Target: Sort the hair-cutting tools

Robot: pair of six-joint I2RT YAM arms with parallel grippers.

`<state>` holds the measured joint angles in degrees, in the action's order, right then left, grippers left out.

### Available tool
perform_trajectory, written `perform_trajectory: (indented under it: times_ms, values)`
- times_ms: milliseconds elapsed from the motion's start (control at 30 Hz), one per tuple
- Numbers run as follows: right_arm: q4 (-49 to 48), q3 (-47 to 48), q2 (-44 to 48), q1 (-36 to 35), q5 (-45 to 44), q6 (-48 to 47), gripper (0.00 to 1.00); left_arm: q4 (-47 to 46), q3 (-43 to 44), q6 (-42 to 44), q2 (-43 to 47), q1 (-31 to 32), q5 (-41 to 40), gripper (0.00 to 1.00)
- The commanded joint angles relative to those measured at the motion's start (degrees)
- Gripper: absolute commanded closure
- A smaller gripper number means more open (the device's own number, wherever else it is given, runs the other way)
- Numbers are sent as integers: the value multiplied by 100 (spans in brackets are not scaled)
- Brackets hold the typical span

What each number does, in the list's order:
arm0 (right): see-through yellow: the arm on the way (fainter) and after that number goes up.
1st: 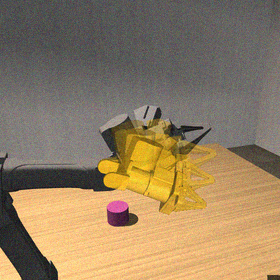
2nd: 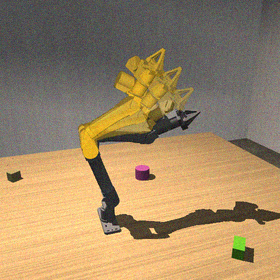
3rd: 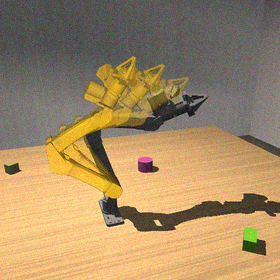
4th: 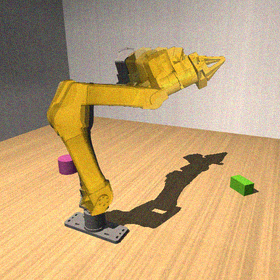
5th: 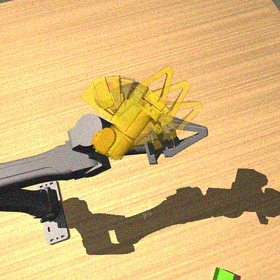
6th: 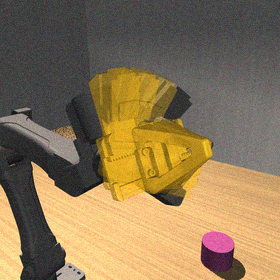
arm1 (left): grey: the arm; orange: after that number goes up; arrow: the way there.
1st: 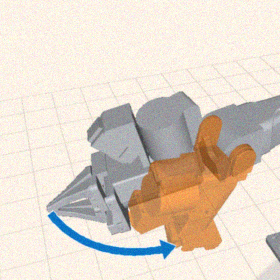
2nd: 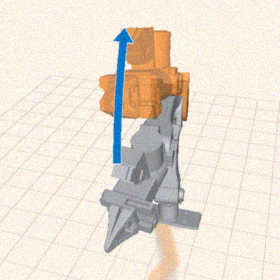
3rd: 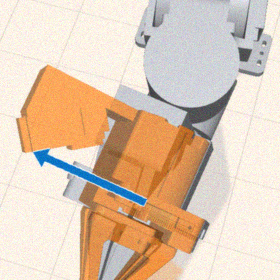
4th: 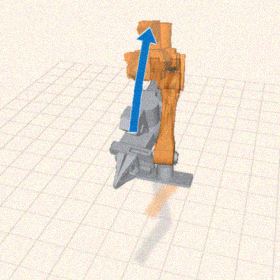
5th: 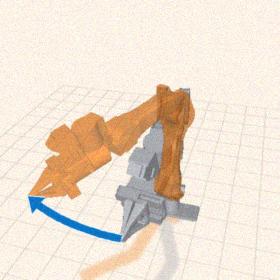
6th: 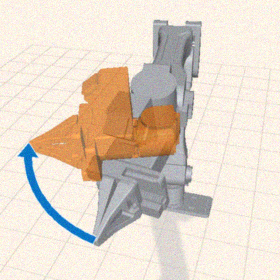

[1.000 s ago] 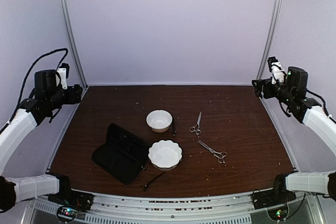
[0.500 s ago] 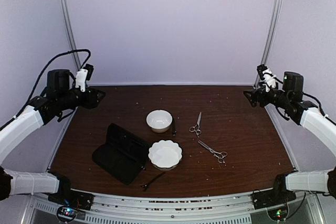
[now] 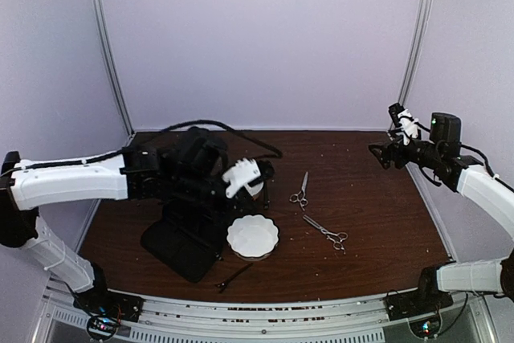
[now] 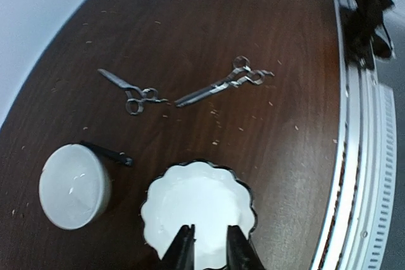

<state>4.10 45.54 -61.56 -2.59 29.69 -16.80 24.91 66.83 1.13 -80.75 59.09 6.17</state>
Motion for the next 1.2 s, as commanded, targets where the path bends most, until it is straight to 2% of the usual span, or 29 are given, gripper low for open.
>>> perform_trajectory:
  times_ms: [0,133,333,433,900,1167]
  values:
    - [-37,-41,-7,39,138,-72,5,1027,651,525,-1041,771,-240,88]
    - [-19,-22,-60,39,251,-70,5,1384,857,617,-1758,1110,-178,97]
    - [0,-9,-101,39,335,-61,6,1466,989,608,-2317,1236,-343,98]
    - [3,-7,-109,39,336,-72,6,1422,1062,540,-2457,1242,-497,94]
    - [18,5,-193,44,334,-132,6,1526,1421,690,-2939,1263,151,100]
    - [122,83,-303,39,355,-170,7,1635,1621,537,-3107,1255,-987,100]
